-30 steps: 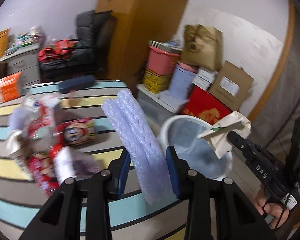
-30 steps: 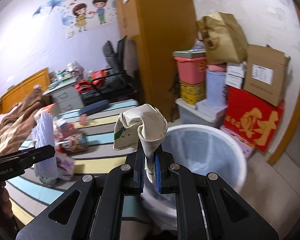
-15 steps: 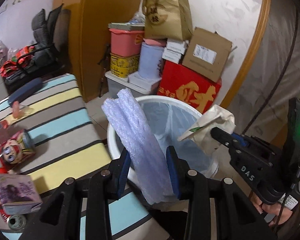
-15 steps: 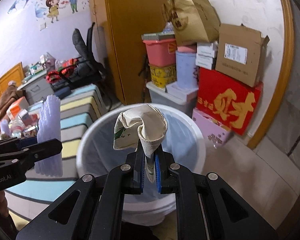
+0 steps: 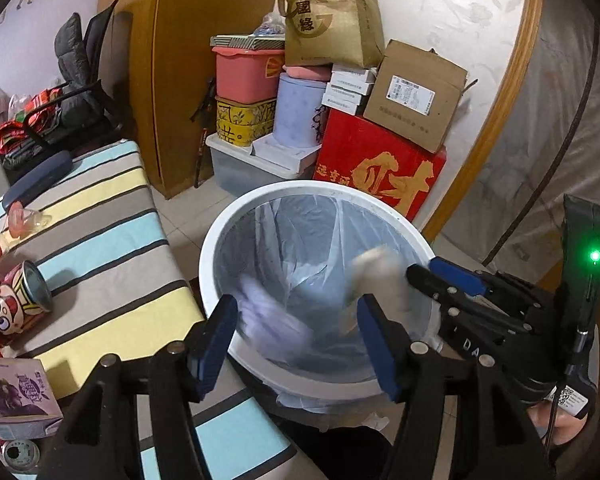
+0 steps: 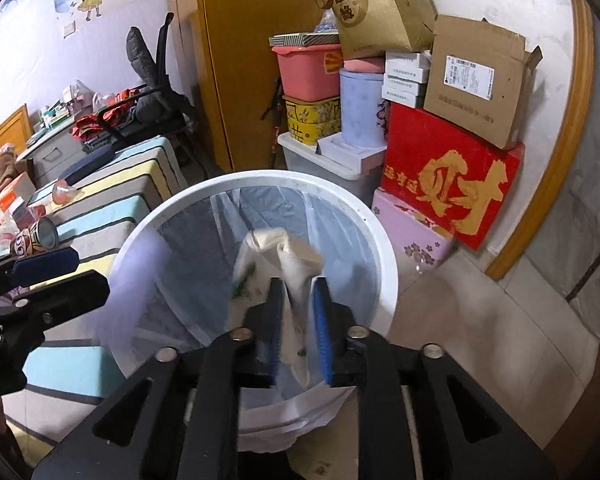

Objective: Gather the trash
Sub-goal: 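Open both tools to drop the foam net and paper bag into the bin, then move both tools back to the table toward the remaining trash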

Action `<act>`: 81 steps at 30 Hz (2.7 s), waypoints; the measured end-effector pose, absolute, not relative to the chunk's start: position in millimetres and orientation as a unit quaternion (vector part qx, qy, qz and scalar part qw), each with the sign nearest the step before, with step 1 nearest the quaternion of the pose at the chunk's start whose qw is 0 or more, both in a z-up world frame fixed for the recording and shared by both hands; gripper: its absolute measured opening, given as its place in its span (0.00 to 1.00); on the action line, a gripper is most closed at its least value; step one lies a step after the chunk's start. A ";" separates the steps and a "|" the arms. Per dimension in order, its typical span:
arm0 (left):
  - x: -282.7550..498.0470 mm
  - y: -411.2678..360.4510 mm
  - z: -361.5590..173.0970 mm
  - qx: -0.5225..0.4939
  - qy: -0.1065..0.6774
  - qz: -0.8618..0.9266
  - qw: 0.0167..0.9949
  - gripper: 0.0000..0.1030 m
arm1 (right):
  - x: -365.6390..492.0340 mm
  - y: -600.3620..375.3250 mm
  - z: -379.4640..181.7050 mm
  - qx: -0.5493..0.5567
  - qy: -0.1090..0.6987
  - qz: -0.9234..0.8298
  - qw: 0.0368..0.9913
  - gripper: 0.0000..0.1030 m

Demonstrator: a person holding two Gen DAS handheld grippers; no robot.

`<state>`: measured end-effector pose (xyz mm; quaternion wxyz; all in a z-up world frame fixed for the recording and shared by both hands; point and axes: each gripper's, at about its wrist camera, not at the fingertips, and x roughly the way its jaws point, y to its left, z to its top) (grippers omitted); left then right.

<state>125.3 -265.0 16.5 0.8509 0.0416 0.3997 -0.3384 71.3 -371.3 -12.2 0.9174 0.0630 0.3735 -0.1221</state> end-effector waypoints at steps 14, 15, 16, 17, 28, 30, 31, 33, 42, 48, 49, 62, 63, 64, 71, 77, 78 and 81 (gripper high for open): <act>109.3 -226.3 29.0 0.021 0.380 -0.310 0.871 0.63 | 64.8 -358.0 0.2 0.076 0.349 -0.119 0.927 0.52; 108.0 -221.7 29.9 0.019 0.378 -0.306 0.873 0.63 | 64.6 -355.9 1.4 0.077 0.346 -0.116 0.928 0.52; 106.6 -217.7 31.0 0.020 0.376 -0.302 0.876 0.64 | 64.0 -353.2 2.8 0.077 0.343 -0.114 0.929 0.52; 105.0 -213.7 32.0 0.020 0.373 -0.299 0.878 0.64 | 63.5 -350.3 4.1 0.077 0.340 -0.111 0.931 0.52; 94.6 -134.9 35.6 -0.015 0.352 -0.229 0.907 0.66 | 67.0 -301.6 11.8 0.065 0.322 -0.044 0.943 0.52; 93.8 -117.4 35.7 -0.016 0.348 -0.205 0.915 0.66 | 70.8 -289.1 10.5 0.064 0.322 -0.018 0.944 0.52; 92.9 -109.3 35.0 -0.020 0.347 -0.199 0.916 0.66 | 72.3 -285.3 9.7 0.063 0.323 -0.012 0.944 0.52; 92.6 -89.8 34.4 -0.031 0.345 -0.182 0.920 0.66 | 74.4 -274.8 8.1 0.060 0.325 0.000 0.944 0.52; 92.5 -23.1 24.7 -0.064 0.344 -0.120 0.929 0.67 | 81.5 -225.8 -1.0 0.049 0.334 0.078 0.938 0.52; 95.5 10.4 13.8 -0.081 0.348 -0.092 0.929 0.68 | 87.8 -190.0 -7.4 0.030 0.340 0.128 0.931 0.58; 96.7 14.0 12.0 -0.084 0.349 -0.090 0.929 0.68 | 89.6 -184.7 -8.2 0.030 0.342 0.137 0.929 0.59; 126.0 41.4 -1.5 -0.091 0.361 -0.083 0.925 0.69 | 101.0 -135.1 -15.4 0.008 0.346 0.198 0.917 0.61; 129.1 42.1 -2.7 -0.089 0.363 -0.083 0.924 0.69 | 102.0 -131.2 -16.7 0.002 0.348 0.200 0.916 0.61; 130.8 42.0 -3.7 -0.088 0.364 -0.083 0.923 0.69 | 103.6 -129.3 -17.9 -0.004 0.351 0.200 0.915 0.61; 148.4 45.8 -10.2 -0.089 0.376 -0.089 0.918 0.69 | 120.4 -123.8 -20.7 -0.014 0.362 0.168 0.917 0.61; 160.2 40.7 -18.0 -0.084 0.384 -0.095 0.915 0.69 | 128.9 -136.2 -22.7 -0.018 0.370 0.117 0.921 0.61; 162.7 39.7 -20.4 -0.084 0.388 -0.097 0.913 0.69 | 129.4 -138.4 -22.6 -0.017 0.371 0.111 0.922 0.61; 165.5 38.3 -23.1 -0.091 0.388 -0.102 0.911 0.69 | 129.9 -147.4 -22.9 -0.011 0.372 0.101 0.923 0.61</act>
